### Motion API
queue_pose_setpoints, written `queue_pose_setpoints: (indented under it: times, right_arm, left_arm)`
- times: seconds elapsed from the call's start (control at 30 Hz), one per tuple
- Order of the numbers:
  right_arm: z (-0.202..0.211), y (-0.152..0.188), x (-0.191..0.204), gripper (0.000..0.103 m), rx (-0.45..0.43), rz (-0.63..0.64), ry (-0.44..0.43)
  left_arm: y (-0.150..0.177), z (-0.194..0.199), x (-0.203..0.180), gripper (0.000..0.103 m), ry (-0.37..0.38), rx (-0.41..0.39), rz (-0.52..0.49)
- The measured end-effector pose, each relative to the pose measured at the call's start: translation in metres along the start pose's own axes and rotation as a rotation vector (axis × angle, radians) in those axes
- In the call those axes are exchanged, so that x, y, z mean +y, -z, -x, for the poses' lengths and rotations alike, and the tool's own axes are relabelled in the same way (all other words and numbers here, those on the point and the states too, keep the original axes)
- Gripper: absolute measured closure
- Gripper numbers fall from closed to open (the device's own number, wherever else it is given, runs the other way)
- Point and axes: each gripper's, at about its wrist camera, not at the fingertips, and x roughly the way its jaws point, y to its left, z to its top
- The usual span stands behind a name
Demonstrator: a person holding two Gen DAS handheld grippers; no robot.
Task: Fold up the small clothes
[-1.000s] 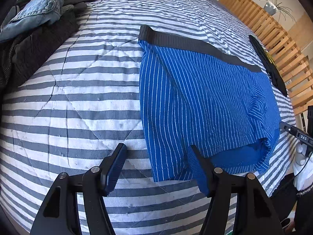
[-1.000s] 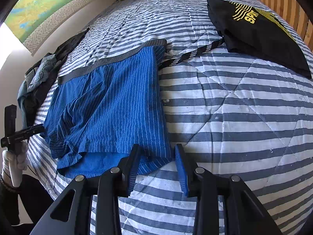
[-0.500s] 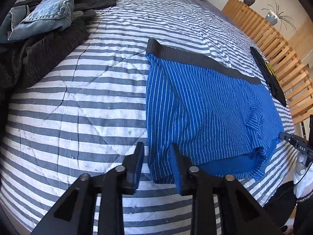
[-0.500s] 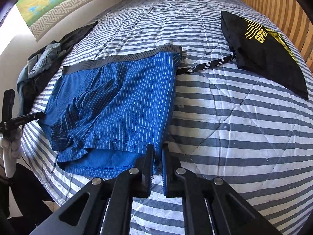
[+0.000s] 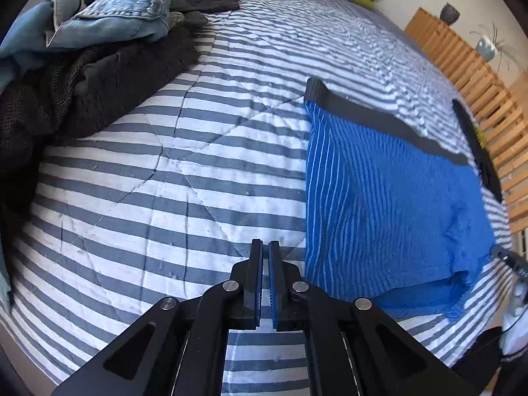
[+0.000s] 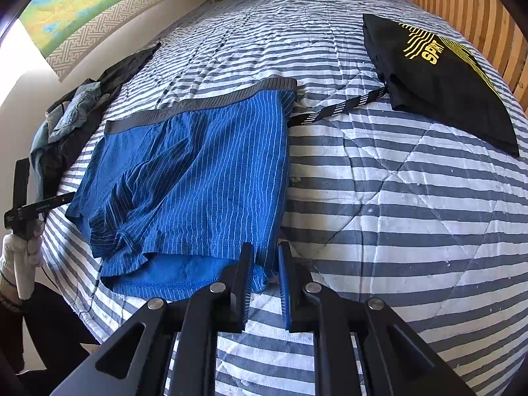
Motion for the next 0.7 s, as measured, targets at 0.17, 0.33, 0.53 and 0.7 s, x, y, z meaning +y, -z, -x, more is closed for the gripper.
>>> queue_pose_setpoints:
  times: [0.17, 0.33, 0.53, 0.7]
  right_arm:
    - [0.004, -0.016, 0.009, 0.089, -0.031, -0.007, -0.012]
    - [0.01, -0.068, 0.077, 0.086, -0.061, 0.147, -0.096]
    - [-0.019, -0.13, 0.171, 0.074, -0.03, 0.299, -0.186]
    - [-0.063, -0.169, 0.237, 0.071, 0.048, 0.35, -0.277]
  left_arm:
    - [0.0, 0.007, -0.04, 0.093, 0.015, -0.01, -0.125]
    - [0.023, 0.007, -0.066, 0.07, 0.025, -0.015, -0.218]
    - [0.052, 0.006, -0.084, 0.07, -0.044, -0.035, -0.35]
    - [0.047, -0.008, -0.083, 0.071, -0.012, -0.054, -0.351]
